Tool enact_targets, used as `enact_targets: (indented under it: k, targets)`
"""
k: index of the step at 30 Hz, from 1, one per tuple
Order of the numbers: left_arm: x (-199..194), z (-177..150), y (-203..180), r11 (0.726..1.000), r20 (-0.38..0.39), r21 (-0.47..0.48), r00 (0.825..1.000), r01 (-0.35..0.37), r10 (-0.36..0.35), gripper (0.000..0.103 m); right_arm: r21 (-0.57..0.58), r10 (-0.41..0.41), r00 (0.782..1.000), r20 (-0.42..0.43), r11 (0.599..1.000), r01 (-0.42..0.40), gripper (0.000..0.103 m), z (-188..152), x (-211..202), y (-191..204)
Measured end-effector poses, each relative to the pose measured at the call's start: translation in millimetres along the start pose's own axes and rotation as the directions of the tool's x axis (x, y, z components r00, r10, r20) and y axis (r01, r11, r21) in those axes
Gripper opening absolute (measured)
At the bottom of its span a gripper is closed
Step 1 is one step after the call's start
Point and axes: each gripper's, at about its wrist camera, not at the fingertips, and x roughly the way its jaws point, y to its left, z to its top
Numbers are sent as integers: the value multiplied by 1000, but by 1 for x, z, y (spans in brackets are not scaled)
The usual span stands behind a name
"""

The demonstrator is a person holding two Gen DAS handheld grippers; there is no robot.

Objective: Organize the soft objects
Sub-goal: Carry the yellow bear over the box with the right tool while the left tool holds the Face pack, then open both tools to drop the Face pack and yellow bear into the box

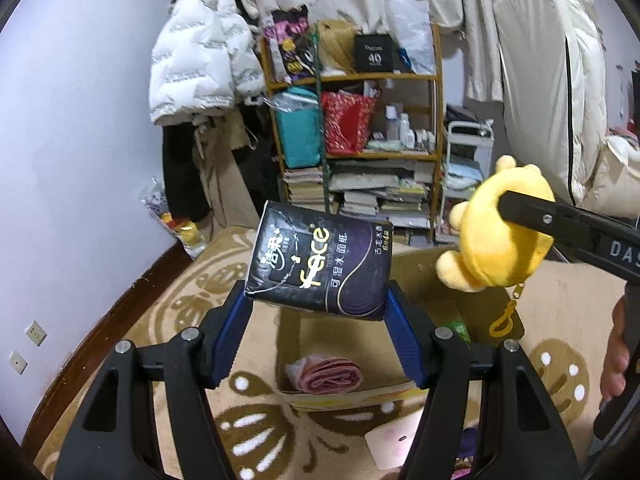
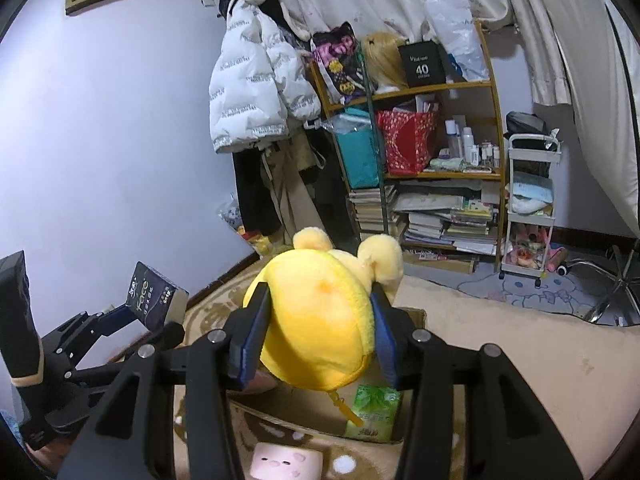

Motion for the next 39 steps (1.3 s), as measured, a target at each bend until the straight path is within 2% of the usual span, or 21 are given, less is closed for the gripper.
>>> enact_targets:
  k: [8, 20, 28, 33, 35, 37, 39]
  targets:
    - [31, -10, -10, 1000, -68, 14, 998, 16, -15, 65, 44, 6, 998, -58, 999, -3, 52, -13, 32, -19]
    - [55, -15, -10, 1000, -107, 4, 994, 29, -28, 65, 88, 4, 989, -148, 996, 10, 55, -35, 58, -31]
    - [51, -23, -2, 999, -134, -42, 991, 14, -20, 81, 99, 14, 978, -209, 995, 7, 62, -48, 63, -37]
    - [38, -24, 8, 997, -135, -83, 991, -1, -10, 96, 96, 23, 976, -215, 995, -2, 63, -50, 57, -35]
    - [32, -25, 11, 996, -133, -91, 991, -12, 0, 97, 102, 27, 977, -213, 995, -6, 68, -50, 52, -35]
    - [26, -26, 14, 996, -133, -90, 991, -24, 12, 98, 108, 25, 979, -203, 994, -3, 81, -50, 45, -34]
    - [18, -27, 16, 995, -129, -94, 991, -39, 26, 100, 115, 24, 981, -191, 993, -2, 83, -50, 37, -33]
